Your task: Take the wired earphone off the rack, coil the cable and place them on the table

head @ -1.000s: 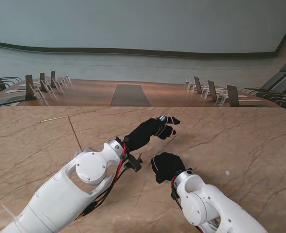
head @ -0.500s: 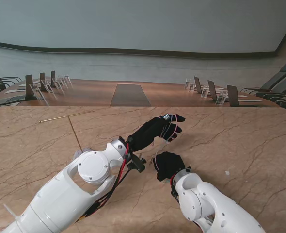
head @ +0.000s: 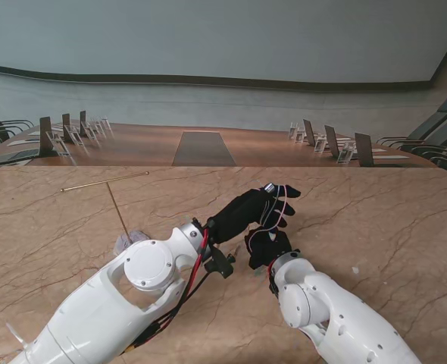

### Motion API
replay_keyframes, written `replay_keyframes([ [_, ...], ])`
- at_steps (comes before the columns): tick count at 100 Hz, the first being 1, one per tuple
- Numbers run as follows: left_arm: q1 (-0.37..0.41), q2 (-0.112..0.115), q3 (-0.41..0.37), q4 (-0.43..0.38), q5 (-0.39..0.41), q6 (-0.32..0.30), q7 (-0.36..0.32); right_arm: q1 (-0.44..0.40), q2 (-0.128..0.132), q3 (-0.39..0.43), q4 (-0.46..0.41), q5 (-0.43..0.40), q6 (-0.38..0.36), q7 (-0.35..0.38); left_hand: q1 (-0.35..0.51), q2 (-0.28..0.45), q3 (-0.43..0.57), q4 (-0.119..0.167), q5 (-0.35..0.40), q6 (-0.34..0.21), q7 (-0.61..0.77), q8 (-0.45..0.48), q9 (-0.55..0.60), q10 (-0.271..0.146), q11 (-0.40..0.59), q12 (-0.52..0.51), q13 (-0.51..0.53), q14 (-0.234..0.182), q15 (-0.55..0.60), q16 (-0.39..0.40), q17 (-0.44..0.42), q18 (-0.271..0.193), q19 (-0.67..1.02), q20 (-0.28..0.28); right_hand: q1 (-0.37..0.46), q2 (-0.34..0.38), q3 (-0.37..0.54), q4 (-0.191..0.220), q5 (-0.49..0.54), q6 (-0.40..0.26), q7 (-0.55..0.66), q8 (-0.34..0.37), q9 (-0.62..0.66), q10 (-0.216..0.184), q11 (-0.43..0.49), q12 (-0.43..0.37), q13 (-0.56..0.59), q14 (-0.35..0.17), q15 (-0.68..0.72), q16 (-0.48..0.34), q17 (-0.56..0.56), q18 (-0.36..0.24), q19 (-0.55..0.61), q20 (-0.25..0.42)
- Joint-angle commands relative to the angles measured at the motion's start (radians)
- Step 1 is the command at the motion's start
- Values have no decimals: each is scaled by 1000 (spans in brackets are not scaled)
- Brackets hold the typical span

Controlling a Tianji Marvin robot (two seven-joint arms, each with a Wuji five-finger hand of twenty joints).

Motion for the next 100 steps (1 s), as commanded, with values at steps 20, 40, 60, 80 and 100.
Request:
replay_keyframes([
  [20,22,7,7,-36,-10,7,-41,42,-17,-3,76,2,4,-65,2,38,-1,-23,-23,-75,12,16,3,-15,33,10,55,35,51,41,57,100,84,42,183,109,154,23,105,-238,329,140,-13,155,47,5,24,87,76,10,-6,-98,101,20],
  [40,44,19,-5,-57,-3,0,-58,74,-28,5,140,4,-3,-126,-1,38,-1,-23,-16,-68,13,18,21,-6,45,12,80,44,74,57,81,116,105,50,182,116,153,15,105,-238,329,140,-21,156,47,3,17,89,77,10,-13,-102,99,20],
  [60,67,30,-18,-67,13,0,-75,84,-24,55,136,-25,-28,-150,-3,40,-1,-23,-9,-64,13,18,43,-2,60,17,91,45,84,68,89,121,117,55,180,131,145,5,94,-241,328,141,-34,157,50,1,-1,85,77,10,-28,-108,92,19],
  [80,81,33,-14,-45,35,5,-75,108,-10,107,113,-90,-77,-143,2,37,1,-23,-6,-57,15,17,56,-10,62,18,64,25,45,47,61,107,76,36,144,216,81,82,56,-280,340,165,-67,154,85,5,-27,73,124,32,-21,-145,103,14],
  [100,83,33,-7,-6,58,16,-75,119,-2,159,65,-120,-142,-136,4,40,-1,-23,9,-57,19,18,62,-13,65,18,57,25,42,42,48,101,73,36,143,222,74,95,56,-278,342,164,-70,159,91,3,-31,77,128,32,-23,-146,103,12],
])
